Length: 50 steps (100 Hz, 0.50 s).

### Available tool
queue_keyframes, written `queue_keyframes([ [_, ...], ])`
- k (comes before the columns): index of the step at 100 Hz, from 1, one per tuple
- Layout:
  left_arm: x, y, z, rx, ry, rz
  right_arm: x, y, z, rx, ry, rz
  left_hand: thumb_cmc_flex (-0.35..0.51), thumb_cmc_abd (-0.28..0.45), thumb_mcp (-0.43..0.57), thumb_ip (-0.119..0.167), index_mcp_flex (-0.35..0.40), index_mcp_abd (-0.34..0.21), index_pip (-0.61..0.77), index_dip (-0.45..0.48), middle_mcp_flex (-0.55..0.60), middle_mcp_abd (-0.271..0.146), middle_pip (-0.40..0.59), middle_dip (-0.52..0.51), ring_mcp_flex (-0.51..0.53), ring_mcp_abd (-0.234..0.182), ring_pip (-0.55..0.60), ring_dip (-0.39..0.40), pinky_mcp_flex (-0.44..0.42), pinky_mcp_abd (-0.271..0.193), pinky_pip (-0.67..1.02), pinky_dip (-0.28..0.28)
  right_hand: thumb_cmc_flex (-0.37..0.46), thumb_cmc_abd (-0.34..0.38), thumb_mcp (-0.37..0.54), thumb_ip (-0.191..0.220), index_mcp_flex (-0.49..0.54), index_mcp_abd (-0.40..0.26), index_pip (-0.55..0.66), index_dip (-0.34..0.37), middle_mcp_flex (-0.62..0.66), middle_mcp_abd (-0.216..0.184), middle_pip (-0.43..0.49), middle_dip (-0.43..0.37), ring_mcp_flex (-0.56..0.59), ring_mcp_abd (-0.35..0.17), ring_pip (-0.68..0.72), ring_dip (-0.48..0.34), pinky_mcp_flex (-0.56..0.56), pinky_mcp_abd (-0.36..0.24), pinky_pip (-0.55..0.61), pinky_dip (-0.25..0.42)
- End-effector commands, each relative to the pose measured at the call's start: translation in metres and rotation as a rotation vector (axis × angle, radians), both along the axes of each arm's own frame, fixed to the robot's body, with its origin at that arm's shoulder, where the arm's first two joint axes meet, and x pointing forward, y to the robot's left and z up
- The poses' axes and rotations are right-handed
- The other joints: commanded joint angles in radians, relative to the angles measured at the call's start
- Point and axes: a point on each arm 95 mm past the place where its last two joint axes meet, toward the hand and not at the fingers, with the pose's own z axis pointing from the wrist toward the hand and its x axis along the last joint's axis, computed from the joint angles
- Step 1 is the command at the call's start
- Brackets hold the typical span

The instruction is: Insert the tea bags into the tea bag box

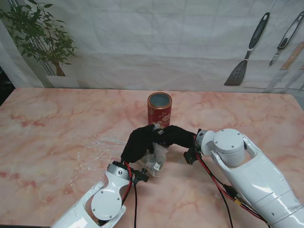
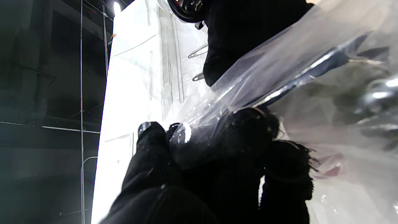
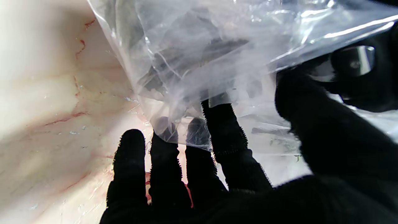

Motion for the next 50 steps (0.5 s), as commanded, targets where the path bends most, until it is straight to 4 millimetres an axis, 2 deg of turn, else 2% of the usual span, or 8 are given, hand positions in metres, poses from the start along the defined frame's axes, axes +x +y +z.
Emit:
queue_keyframes([
  [1,-0.0003,-0.0039,0.003,-0.01,-0.006,-0.017,-0.0013,0.003,-0.0004,-0.005,-0.01,0.028,0.07,0.091,0.046,0.046,0.005,-0.034,0.05,0.008,0.0,-0.054,0.008,-0.017,-0.002,-0.002,-0.031,-0.015,0.004,-0.058,0.025,0.004,-0.032,-0.105,0.035,0.006,0.033,-0.023,-0.014,0.016,0.006,-0.005,-0.007,-0.012,0.022,0.008,0.019,0.002,0.012,0.029,0.036,-0.002],
  [11,-0.0002,-0.0053,0.0034,-0.016,-0.01,-0.019,-0.0017,0.0056,-0.0005,-0.024,-0.038,0.051,0.071,0.092,0.047,0.046,0.002,-0.036,0.048,0.008,-0.001,-0.056,0.007,-0.018,-0.001,-0.005,-0.035,-0.018,0.004,-0.058,0.025,0.004,0.035,-0.192,0.11,-0.005,0.016,-0.042,-0.002,0.027,0.011,-0.002,-0.005,-0.008,0.039,0.011,0.029,0.009,0.03,0.031,0.044,-0.009],
  [14,-0.0002,-0.0056,0.0036,-0.018,-0.011,-0.019,-0.002,0.0062,-0.0003,-0.031,-0.047,0.061,0.071,0.093,0.046,0.046,0.001,-0.037,0.048,0.008,-0.002,-0.057,0.006,-0.018,-0.002,-0.006,-0.037,-0.019,0.004,-0.059,0.025,0.004,0.059,-0.195,0.118,-0.043,0.006,-0.048,0.008,0.004,0.013,-0.004,-0.003,-0.006,0.045,0.009,0.031,0.011,0.035,0.031,0.047,-0.013],
  [16,-0.0001,-0.0058,0.0038,-0.02,-0.011,-0.019,-0.0024,0.0066,-0.0001,-0.037,-0.052,0.065,0.071,0.093,0.046,0.046,0.001,-0.038,0.048,0.008,-0.002,-0.058,0.006,-0.018,-0.002,-0.007,-0.038,-0.019,0.004,-0.059,0.025,0.003,0.116,-0.199,0.111,-0.098,-0.015,-0.056,0.089,-0.085,0.029,-0.006,0.001,-0.002,0.06,0.011,0.034,0.016,0.047,0.036,0.055,-0.023],
  [21,0.0001,-0.006,0.0044,-0.024,-0.012,-0.018,-0.0039,0.0081,0.0001,-0.056,-0.067,0.069,0.071,0.094,0.047,0.045,0.0,-0.038,0.049,0.008,-0.002,-0.058,0.006,-0.019,-0.001,-0.008,-0.04,-0.021,0.005,-0.06,0.025,0.003,0.197,-0.19,0.089,-0.129,-0.033,-0.065,0.171,-0.151,0.053,-0.006,0.001,-0.002,0.083,0.016,0.037,0.019,0.062,0.046,0.062,-0.028],
  [26,0.0001,-0.0061,0.005,-0.029,-0.013,-0.017,-0.0051,0.0094,0.0002,-0.071,-0.078,0.069,0.071,0.095,0.047,0.045,-0.001,-0.038,0.049,0.009,-0.002,-0.058,0.007,-0.019,0.0,-0.009,-0.042,-0.022,0.005,-0.061,0.024,0.003,0.273,-0.158,0.071,-0.123,-0.018,-0.071,0.228,-0.197,0.092,-0.011,0.006,-0.003,0.115,0.024,0.041,0.021,0.08,0.056,0.07,-0.032],
  [34,0.0001,-0.0057,0.0059,-0.035,-0.013,-0.016,-0.0067,0.0106,-0.0008,-0.074,-0.083,0.055,0.072,0.095,0.046,0.045,-0.001,-0.039,0.05,0.009,-0.003,-0.058,0.007,-0.019,0.0,-0.009,-0.042,-0.022,0.005,-0.061,0.024,0.003,0.298,-0.083,0.034,-0.104,-0.01,-0.054,0.242,-0.211,0.099,-0.011,0.011,0.0,0.117,0.024,0.048,0.025,0.078,0.055,0.078,-0.035],
  [50,0.0017,-0.0027,0.007,-0.037,-0.011,-0.004,-0.008,0.0104,-0.0014,-0.042,-0.071,0.019,0.071,0.095,0.046,0.045,-0.001,-0.039,0.051,0.009,-0.001,-0.059,0.008,-0.019,0.0,-0.008,-0.042,-0.023,0.005,-0.062,0.024,0.002,0.328,-0.004,0.081,0.0,-0.044,0.004,0.282,-0.06,0.044,-0.002,0.024,0.03,0.051,0.012,0.058,0.024,0.027,0.035,0.078,-0.03],
])
